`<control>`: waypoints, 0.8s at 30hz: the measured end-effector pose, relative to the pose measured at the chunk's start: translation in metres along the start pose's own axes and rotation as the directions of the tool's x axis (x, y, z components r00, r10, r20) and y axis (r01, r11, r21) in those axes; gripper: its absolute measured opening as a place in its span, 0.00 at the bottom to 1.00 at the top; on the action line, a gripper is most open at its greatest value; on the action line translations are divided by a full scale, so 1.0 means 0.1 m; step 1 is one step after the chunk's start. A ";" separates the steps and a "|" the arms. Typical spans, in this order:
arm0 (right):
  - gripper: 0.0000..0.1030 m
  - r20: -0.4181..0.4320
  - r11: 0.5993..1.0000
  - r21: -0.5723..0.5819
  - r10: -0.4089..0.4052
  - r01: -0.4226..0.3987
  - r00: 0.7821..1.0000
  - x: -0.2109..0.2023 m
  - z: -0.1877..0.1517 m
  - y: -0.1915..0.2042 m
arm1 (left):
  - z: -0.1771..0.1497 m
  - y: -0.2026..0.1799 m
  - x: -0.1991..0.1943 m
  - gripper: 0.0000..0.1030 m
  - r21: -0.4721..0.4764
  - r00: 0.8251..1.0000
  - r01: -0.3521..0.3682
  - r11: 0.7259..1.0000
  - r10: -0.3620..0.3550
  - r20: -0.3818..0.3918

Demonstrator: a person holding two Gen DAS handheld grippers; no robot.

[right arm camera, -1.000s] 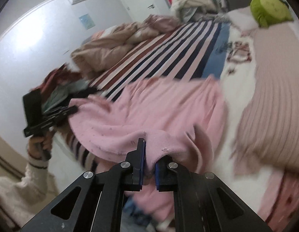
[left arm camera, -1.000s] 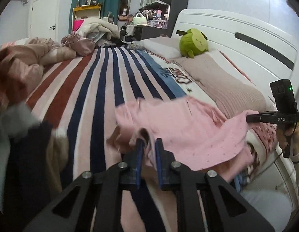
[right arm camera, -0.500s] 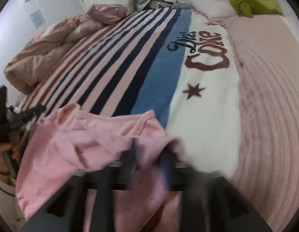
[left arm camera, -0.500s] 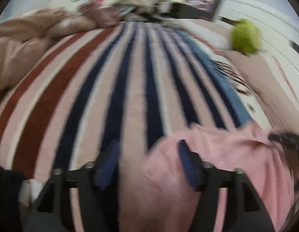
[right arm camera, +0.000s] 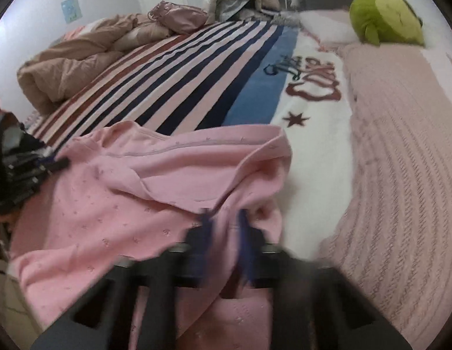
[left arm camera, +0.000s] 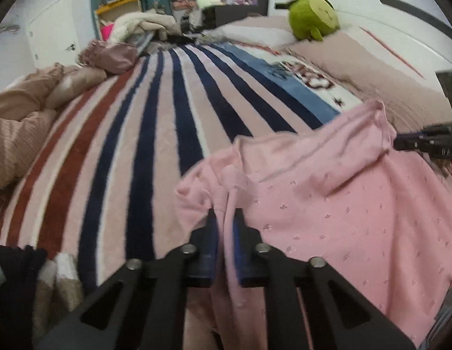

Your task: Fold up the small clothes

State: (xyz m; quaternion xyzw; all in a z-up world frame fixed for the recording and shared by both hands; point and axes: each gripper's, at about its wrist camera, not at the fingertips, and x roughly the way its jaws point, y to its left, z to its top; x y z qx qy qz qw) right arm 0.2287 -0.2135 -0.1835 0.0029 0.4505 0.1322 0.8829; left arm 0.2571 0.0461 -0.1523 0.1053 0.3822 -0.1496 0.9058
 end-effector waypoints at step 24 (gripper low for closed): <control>0.61 -0.029 0.966 0.073 0.251 -0.248 0.968 -0.57 -0.48 0.11 | -0.12 0.16 -0.38 0.81 -0.150 0.996 0.090 0.985 -0.090 0.004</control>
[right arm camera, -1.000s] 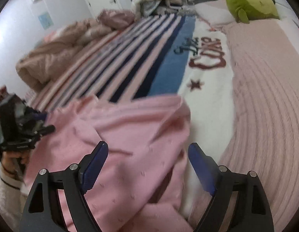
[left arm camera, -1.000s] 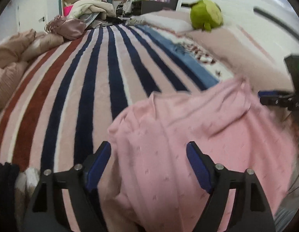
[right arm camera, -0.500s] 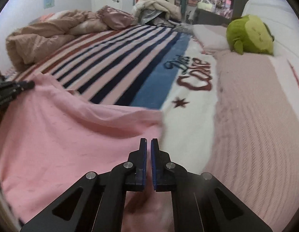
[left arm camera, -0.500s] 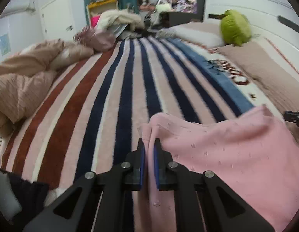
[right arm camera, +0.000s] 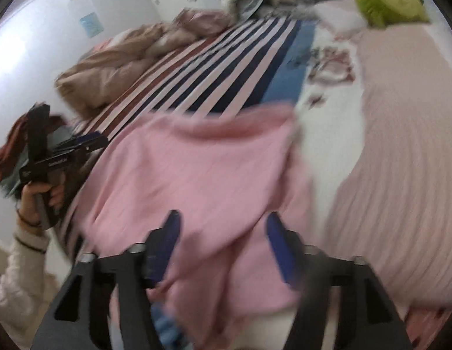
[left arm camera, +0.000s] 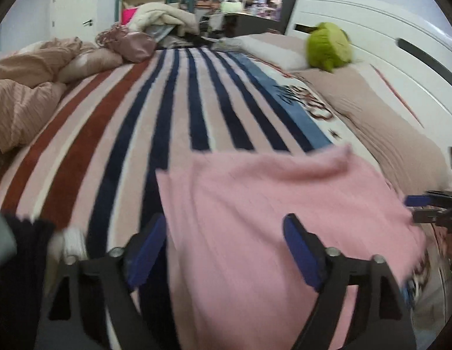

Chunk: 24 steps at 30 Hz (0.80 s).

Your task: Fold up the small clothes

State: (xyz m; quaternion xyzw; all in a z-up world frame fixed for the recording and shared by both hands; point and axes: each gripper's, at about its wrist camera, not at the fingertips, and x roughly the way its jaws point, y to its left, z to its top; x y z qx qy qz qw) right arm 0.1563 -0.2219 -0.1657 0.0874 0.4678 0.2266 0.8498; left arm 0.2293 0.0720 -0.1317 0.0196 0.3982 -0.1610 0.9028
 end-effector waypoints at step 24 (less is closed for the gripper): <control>0.74 -0.009 0.973 0.229 0.015 -0.013 1.000 -0.23 -0.48 -0.19 | -0.89 0.26 0.04 0.89 -0.246 0.913 0.391 0.887 -0.408 -0.021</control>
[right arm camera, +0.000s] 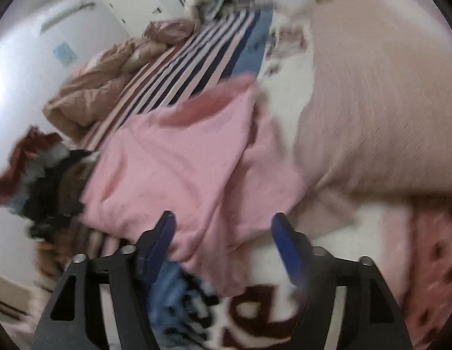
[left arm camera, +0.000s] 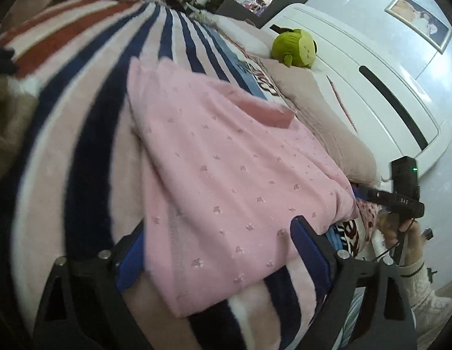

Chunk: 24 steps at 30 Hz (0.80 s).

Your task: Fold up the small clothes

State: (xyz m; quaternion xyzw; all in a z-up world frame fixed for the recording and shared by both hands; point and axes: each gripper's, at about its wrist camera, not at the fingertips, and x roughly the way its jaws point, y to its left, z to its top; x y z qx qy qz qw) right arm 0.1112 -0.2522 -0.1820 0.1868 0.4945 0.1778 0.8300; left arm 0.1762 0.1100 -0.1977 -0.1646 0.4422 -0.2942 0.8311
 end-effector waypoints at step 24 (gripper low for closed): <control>0.61 -0.011 0.974 -0.216 -0.079 0.075 0.997 -0.35 -0.29 0.30 | -0.21 -0.39 -0.64 0.87 0.150 0.977 -0.212 0.966 0.210 0.030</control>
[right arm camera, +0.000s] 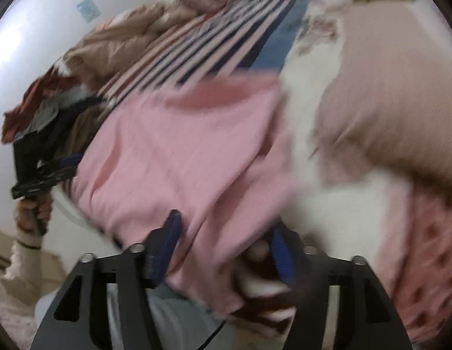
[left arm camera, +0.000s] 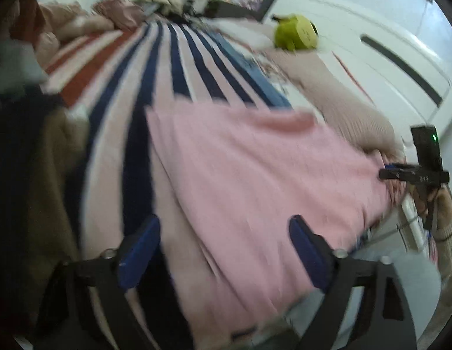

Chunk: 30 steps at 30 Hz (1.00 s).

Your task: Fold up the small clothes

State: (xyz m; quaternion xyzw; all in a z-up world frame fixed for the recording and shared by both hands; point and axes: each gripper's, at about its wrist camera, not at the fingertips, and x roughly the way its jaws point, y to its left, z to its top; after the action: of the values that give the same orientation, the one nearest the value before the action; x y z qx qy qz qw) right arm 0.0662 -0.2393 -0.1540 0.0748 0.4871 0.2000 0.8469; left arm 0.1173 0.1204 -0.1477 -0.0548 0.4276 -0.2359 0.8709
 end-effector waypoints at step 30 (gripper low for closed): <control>0.45 0.068 0.990 -0.018 -0.140 0.141 0.988 0.82 1.06 -0.14 | 0.94 0.31 0.72 0.86 -0.139 0.994 -0.072 0.988 0.082 0.068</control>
State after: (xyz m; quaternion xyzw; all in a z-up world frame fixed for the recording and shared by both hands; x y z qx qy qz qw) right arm 0.1968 -0.2109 -0.1694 0.0372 0.4604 0.1429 0.8754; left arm 0.2383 0.1045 -0.1498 -0.1065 0.4120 -0.1701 0.8888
